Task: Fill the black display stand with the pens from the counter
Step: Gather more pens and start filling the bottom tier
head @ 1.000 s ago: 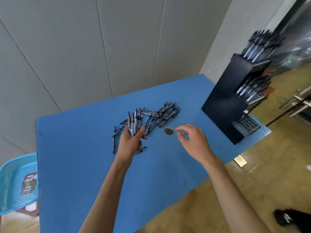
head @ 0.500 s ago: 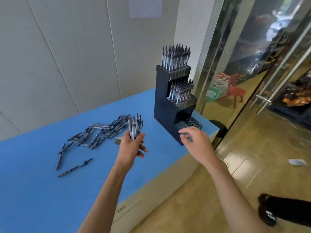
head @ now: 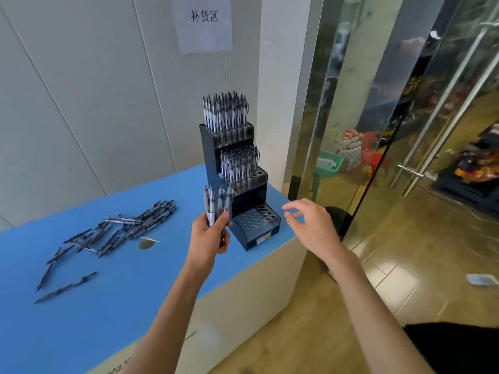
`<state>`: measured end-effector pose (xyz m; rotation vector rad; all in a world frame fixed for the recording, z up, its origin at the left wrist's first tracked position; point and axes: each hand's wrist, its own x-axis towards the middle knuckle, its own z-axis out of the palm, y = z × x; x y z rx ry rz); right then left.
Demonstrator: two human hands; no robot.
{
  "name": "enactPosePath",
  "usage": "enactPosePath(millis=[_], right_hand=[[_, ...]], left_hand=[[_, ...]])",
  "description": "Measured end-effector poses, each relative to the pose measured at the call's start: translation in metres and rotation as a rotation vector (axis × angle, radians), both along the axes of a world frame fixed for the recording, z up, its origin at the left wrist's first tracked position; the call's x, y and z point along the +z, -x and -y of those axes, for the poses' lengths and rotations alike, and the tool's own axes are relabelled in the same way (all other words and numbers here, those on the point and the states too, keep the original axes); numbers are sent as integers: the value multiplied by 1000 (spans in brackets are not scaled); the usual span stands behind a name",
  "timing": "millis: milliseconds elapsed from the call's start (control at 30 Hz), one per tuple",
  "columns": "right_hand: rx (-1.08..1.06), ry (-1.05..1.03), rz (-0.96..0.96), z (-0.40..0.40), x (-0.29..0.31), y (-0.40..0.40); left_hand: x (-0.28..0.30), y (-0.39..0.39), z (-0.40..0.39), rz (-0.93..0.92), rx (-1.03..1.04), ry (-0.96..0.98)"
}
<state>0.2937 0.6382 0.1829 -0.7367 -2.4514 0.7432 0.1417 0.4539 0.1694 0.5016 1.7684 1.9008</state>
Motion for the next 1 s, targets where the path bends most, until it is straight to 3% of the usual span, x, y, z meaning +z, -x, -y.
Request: enactPosePath(millis=[600, 1000], right_hand=[[267, 122, -14, -126, 0, 94], [553, 621, -144, -159, 8, 151]], left_hand=[[-11, 32, -125, 46, 219, -53], [-5, 28, -161, 43, 373, 35]])
